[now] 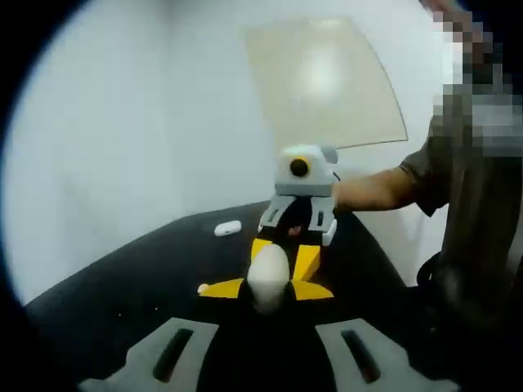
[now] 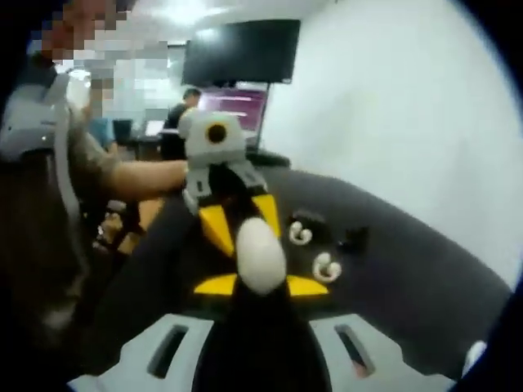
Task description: Pick up three earphones and place each one into its charging case using tactile feedback, ensure that each earphone is properly inserted and securely positioned inside the case.
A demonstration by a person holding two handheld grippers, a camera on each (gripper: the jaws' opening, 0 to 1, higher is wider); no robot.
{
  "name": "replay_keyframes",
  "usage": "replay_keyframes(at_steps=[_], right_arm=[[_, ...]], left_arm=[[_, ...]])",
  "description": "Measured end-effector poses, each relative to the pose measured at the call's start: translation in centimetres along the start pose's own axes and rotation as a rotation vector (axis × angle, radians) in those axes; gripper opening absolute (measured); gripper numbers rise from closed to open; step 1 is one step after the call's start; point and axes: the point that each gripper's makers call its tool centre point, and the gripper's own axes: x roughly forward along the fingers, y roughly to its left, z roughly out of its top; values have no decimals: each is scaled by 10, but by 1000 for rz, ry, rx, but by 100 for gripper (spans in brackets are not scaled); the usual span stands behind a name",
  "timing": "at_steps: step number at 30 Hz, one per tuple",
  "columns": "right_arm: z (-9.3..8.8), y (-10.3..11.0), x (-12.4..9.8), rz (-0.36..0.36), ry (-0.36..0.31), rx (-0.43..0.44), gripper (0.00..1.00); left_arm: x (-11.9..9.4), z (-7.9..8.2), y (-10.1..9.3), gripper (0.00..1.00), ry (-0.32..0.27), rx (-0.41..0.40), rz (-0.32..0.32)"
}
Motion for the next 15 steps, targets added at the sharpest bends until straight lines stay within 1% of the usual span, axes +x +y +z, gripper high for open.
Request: replay_keyframes(at_steps=[4, 5, 6, 7, 8, 10, 11, 12, 15], right_arm=[[2, 5, -2, 23, -20, 52, 21], [4, 6, -1, 38, -33, 83, 21], [4, 6, -2, 42, -32, 84, 20], [4, 8, -3, 54, -33, 105, 20], [3, 7, -3, 55, -32, 112, 20], [3, 8, -4, 52, -34, 115, 20], [3, 7, -4, 47, -38, 109, 20], [3, 8, -5, 40, -42, 90, 20], [4, 10, -4, 24, -45, 18, 20]], left_arm=[[1, 0, -2, 20, -4, 9, -7], [1, -2, -2, 22, 6, 25, -8], [2, -3, -2, 24, 12, 35, -5], [2, -3, 0, 26, 11, 44, 1], [0, -2, 1, 28, 4, 46, 4], [-2, 8, 0, 27, -45, 27, -8], [-3, 11, -1, 26, -65, 10, -21], [-4, 12, -1, 25, -72, -1, -29], [-4, 14, 2, 23, -73, -33, -36]])
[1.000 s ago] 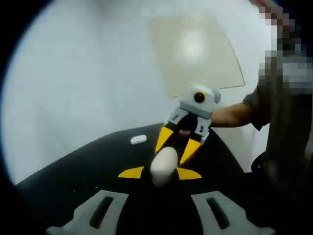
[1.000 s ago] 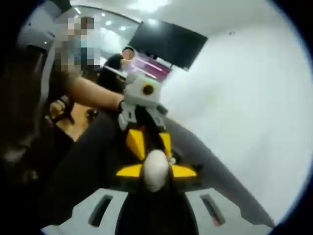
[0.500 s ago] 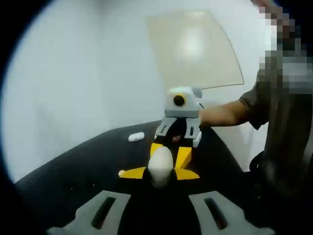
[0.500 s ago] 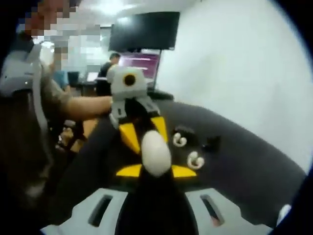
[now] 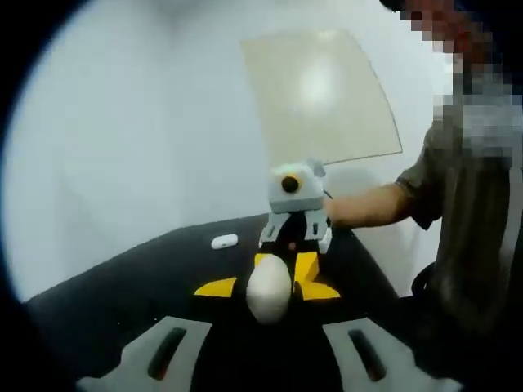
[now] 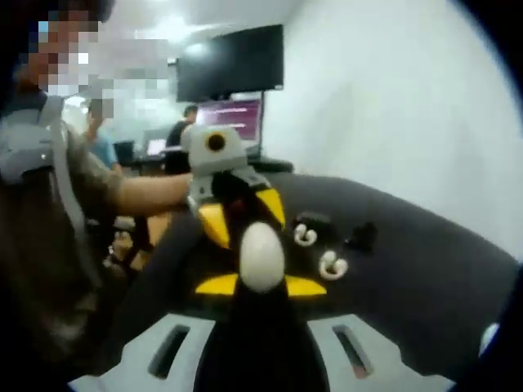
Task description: Pick up three earphones and place each one into its charging case using tactile feedback, ensure that each earphone is properly inserted and securely positioned inside the case.
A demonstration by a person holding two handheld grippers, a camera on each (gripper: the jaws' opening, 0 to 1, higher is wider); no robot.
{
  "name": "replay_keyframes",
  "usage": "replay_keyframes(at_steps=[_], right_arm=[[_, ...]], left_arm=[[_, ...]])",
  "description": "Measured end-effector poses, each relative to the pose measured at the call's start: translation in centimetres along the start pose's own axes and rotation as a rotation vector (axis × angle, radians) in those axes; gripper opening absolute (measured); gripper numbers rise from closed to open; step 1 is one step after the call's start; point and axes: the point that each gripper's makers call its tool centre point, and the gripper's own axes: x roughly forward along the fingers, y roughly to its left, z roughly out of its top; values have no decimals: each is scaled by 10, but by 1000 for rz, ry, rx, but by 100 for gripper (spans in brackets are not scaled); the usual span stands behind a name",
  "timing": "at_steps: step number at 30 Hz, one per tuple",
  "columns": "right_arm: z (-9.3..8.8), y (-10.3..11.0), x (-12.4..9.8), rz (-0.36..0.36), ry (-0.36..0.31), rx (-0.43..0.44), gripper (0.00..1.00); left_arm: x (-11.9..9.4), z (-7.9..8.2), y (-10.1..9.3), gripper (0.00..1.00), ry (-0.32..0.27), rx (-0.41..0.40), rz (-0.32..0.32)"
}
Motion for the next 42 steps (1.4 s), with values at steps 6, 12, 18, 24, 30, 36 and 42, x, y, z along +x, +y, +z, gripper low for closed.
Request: replay_keyframes(at_steps=[6, 12, 18, 24, 30, 36, 42], right_arm=[[0, 0, 0, -1, -1, 0, 20], [-2, 2, -1, -4, 7, -23, 20], [-1, 5, -1, -4, 4, -77, 20], [-2, 10, -1, -5, 14, -177, 19], [-1, 10, -1, -3, 11, -170, 19], [-1, 9, -1, 11, 7, -124, 20], [-1, 10, -1, 13, 7, -108, 20]], left_arm=[[5, -9, -3, 21, 76, -36, -33], [9, -10, -4, 18, 118, -52, -46], [6, -9, -6, 17, 130, -142, -76], [4, 0, -10, 17, 117, -255, -121], [4, 18, 4, 14, 19, -179, -34], [-6, 18, 27, 22, 22, -139, 51], [-48, 26, 91, 8, 32, -155, 343]])
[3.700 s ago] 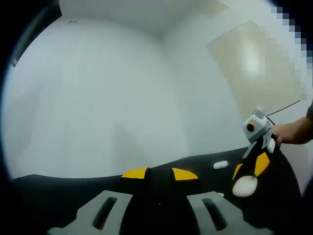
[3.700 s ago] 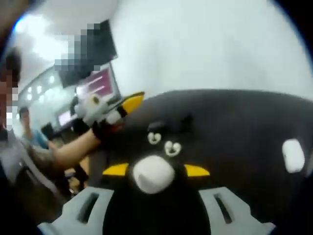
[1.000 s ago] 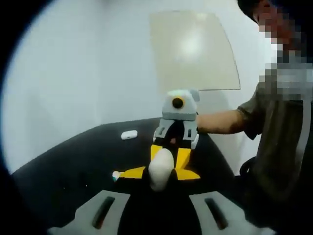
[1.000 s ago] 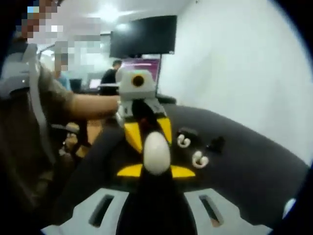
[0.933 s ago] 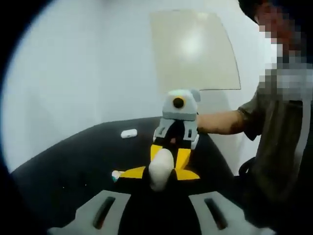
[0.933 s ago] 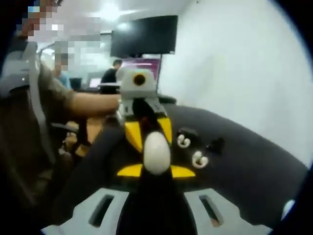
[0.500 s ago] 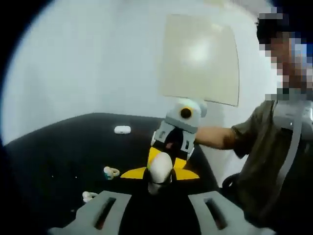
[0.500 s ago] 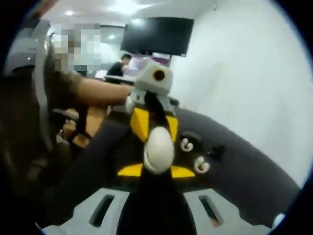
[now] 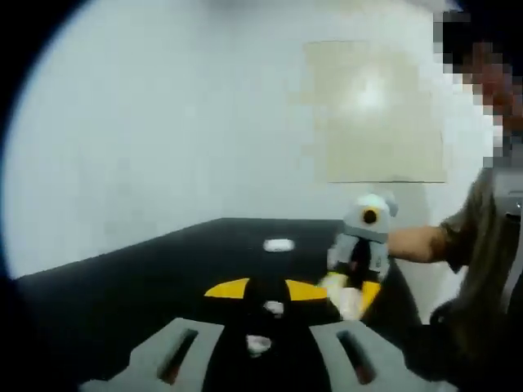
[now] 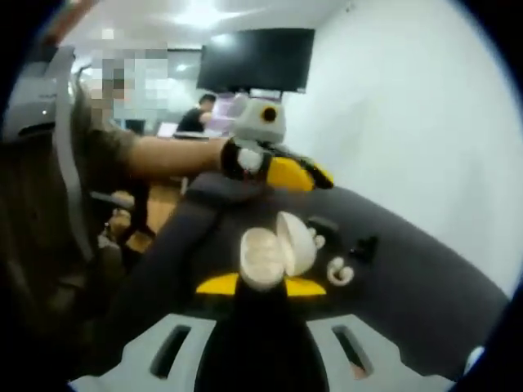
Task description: Pick up three earphones and place each one into its charging case using tactile feedback, ensure that each earphone is properly inserted and securely positioned inside the case.
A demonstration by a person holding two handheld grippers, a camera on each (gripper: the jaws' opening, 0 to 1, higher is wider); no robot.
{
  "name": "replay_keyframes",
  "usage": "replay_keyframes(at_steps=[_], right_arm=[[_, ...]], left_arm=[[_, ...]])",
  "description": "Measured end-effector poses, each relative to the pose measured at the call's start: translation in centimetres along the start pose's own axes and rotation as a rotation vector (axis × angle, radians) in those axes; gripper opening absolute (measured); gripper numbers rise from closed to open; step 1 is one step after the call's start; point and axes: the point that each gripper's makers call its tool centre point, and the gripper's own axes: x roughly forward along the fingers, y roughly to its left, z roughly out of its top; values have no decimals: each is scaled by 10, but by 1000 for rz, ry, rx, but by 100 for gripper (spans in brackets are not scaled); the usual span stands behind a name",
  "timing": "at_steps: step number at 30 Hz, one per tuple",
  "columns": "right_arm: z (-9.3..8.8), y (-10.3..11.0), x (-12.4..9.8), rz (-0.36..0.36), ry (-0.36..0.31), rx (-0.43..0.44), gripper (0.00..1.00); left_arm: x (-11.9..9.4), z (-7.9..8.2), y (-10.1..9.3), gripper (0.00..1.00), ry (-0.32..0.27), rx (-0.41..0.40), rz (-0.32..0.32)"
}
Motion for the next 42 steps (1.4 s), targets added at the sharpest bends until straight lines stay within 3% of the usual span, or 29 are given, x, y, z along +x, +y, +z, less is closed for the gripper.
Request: replay_keyframes(at_steps=[2, 4, 5, 6, 8, 11, 14, 17, 23, 28, 34, 39, 41, 42], right_arm=[[0, 0, 0, 0, 0, 1, 20], [0, 0, 0, 3, -2, 3, 20], [0, 0, 0, 4, -3, 4, 20], [0, 0, 0, 4, -3, 3, 20], [0, 0, 0, 4, -4, 1, 20], [0, 0, 0, 4, -4, 2, 20], [0, 0, 1, 3, -4, 2, 20], [0, 0, 1, 2, -4, 0, 20], [-1, 0, 1, 2, -5, -4, 20], [0, 0, 1, 0, -6, -9, 20], [0, 0, 2, -1, -7, -15, 20], [0, 0, 2, -2, -7, -21, 20], [0, 0, 2, -2, -7, -23, 20], [0, 0, 2, -3, -7, -24, 20]], left_arm=[[-10, 1, 25, 6, 3, -35, 90], [-16, -7, 31, 7, 47, -68, 103], [-17, -12, 27, 9, 74, -46, 79], [-17, -15, 21, 11, 92, 11, 56], [-15, -25, 2, 15, 155, 219, -3], [-11, -50, -26, 12, 292, 386, -97], [-3, -59, -39, 12, 354, 462, -123], [6, -57, -33, 15, 388, 545, -86], [10, -77, -34, 17, 508, 633, -135], [18, -74, -25, 12, 536, 671, -95], [21, -76, -24, 9, 556, 671, -105], [24, -71, -29, 4, 499, 576, -119], [23, -71, -29, 7, 498, 564, -127], [22, -72, -32, 11, 498, 502, -151]])
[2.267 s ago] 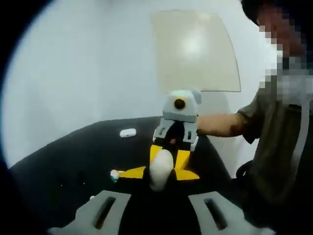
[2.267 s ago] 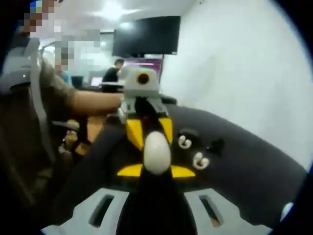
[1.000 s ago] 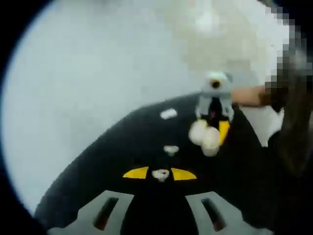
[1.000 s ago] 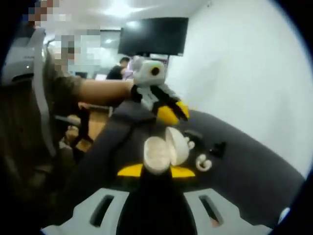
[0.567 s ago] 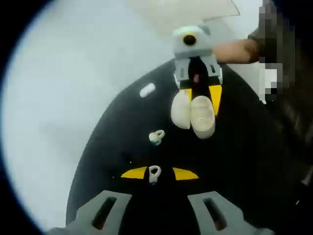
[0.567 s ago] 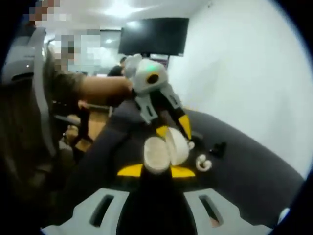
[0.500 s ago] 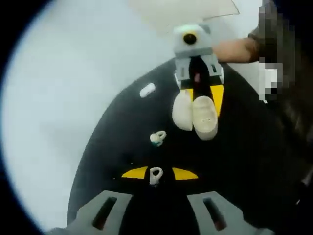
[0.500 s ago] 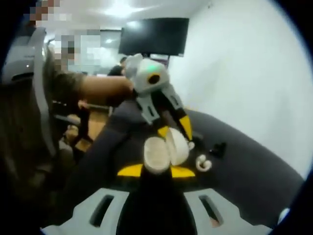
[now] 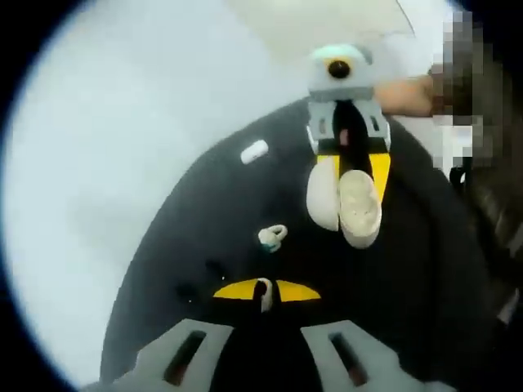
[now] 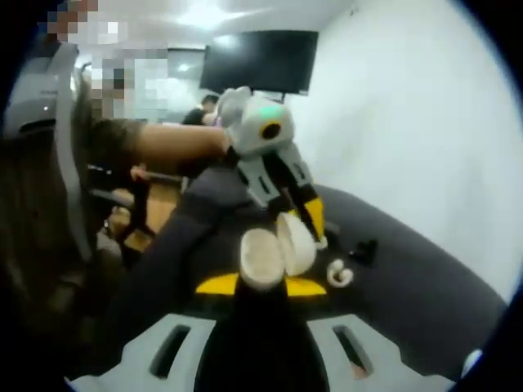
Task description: Pick up three earphones and place each one into its charging case using tactile feedback, ensure that each earphone is properly inserted and securely positioned inside the case.
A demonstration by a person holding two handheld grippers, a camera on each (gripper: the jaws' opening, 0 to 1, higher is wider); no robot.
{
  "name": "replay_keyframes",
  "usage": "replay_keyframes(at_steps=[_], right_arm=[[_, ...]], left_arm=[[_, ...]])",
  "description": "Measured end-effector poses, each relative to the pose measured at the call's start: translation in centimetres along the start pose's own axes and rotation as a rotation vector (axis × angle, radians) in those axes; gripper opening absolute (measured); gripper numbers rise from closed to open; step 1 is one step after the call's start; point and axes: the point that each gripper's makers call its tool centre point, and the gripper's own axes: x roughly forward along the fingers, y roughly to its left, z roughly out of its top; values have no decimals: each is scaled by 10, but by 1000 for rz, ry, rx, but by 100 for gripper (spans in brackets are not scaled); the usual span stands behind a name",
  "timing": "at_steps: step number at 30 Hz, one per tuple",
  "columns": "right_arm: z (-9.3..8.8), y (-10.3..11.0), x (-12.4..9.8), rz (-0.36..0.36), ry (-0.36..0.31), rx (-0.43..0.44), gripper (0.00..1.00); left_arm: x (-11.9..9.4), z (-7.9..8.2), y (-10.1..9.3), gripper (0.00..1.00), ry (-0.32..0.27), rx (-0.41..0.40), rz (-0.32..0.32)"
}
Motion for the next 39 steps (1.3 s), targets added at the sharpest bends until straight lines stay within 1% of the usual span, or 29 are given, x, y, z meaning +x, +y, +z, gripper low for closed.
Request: replay_keyframes(at_steps=[1, 3, 4, 5, 6, 8, 9, 12, 14, 15, 16, 17, 18, 20, 22, 24, 25, 26, 28, 30, 32, 35, 39], right_arm=[[0, 0, 0, -1, 0, -1, 20], [0, 0, 0, -2, 0, -4, 20], [0, 0, 0, -2, 0, -4, 20], [0, 0, 0, -2, 0, -5, 20], [0, 0, 0, -2, 0, -5, 20], [0, 0, 0, -3, 0, -6, 20], [0, 0, 0, -4, 0, -7, 20], [0, 0, 0, -5, 0, -9, 20], [0, 1, 0, -6, 0, -13, 20], [0, 1, 0, -6, 0, -13, 20], [0, 1, 0, -6, -1, -15, 20], [0, 1, 0, -5, -1, -15, 20], [0, 1, 0, -5, -1, -16, 20], [0, 1, 0, -4, -3, -20, 20], [1, 2, 0, -3, -4, -22, 20], [1, 2, 0, -1, -5, -22, 20], [1, 2, 0, 0, -6, -23, 20], [1, 2, 0, 0, -5, -23, 20], [1, 2, -1, 1, -6, -26, 20], [1, 3, -1, 2, -7, -27, 20], [1, 3, -1, 1, -7, -29, 20], [2, 3, -1, 2, -8, -29, 20], [2, 3, -1, 3, -9, -29, 20]], left_arm=[[0, 0, 0, 14, -3, -16, -15], [-1, 3, 12, 14, -9, 15, 16], [-1, 4, 19, 15, 7, 54, 40], [0, 6, 23, 17, 21, 126, 45], [3, 9, 22, 19, 25, 230, 32], [9, 16, 12, 21, 33, 419, 2], [14, 20, 6, 19, 25, 460, -17], [21, 35, -9, 14, -56, 458, -85], [26, 35, -9, 15, -46, 439, -98], [30, 32, -8, 16, -26, 444, -99], [34, 26, -5, 16, 9, 448, -100], [38, 23, -4, 15, 24, 438, -104], [39, 26, -5, 14, 5, 386, -117], [40, 27, 1, 15, 6, 317, -108], [41, 25, 1, 11, 16, 270, -115], [42, 24, 2, 11, 15, 240, -103], [41, 24, 4, 10, 16, 236, -90], [40, 22, 6, 10, 29, 234, -63], [38, 23, 4, 9, 18, 231, -53], [34, 31, 4, 8, -36, 204, -30], [29, 34, 7, 8, -52, 185, -7], [23, 32, 8, 8, -41, 172, 7], [9, 21, 4, 8, -1, 160, 35]])
